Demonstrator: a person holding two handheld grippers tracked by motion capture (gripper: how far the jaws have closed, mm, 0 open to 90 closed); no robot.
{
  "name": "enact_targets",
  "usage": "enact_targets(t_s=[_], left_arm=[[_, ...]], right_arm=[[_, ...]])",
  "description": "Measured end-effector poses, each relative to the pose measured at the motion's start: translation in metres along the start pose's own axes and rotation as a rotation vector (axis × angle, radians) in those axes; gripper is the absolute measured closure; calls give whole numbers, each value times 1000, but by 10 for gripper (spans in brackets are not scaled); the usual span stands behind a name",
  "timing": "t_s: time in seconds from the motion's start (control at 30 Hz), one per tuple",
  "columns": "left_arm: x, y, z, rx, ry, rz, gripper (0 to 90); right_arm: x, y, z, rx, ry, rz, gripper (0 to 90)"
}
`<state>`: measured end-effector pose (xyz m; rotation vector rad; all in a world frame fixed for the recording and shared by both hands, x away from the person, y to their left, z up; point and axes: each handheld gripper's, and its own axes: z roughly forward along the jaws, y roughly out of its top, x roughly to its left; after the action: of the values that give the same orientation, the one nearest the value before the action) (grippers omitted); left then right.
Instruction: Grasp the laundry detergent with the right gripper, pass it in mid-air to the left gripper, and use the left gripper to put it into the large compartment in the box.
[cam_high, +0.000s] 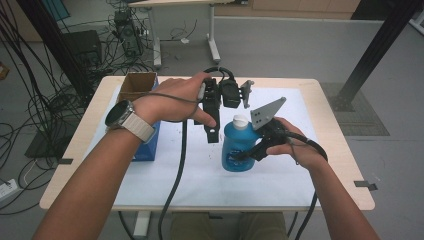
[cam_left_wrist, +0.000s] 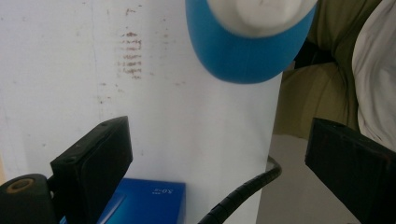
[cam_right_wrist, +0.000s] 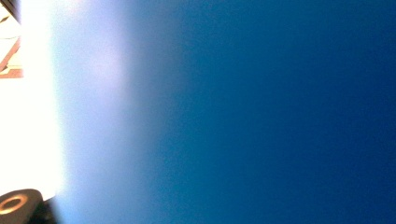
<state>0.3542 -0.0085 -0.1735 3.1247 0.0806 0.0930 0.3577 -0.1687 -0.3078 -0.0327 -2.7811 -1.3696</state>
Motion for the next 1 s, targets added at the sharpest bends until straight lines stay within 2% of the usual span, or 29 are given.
enact_targets(t_s=[0.5,1.0], left_arm=[[0,4,-6,-2,2,-6,77],[2,8,-10,-12,5,-10,75]], right_arm=[[-9,10,9,18,17,-13,435],[-11,15,15,24,29,-20,435]])
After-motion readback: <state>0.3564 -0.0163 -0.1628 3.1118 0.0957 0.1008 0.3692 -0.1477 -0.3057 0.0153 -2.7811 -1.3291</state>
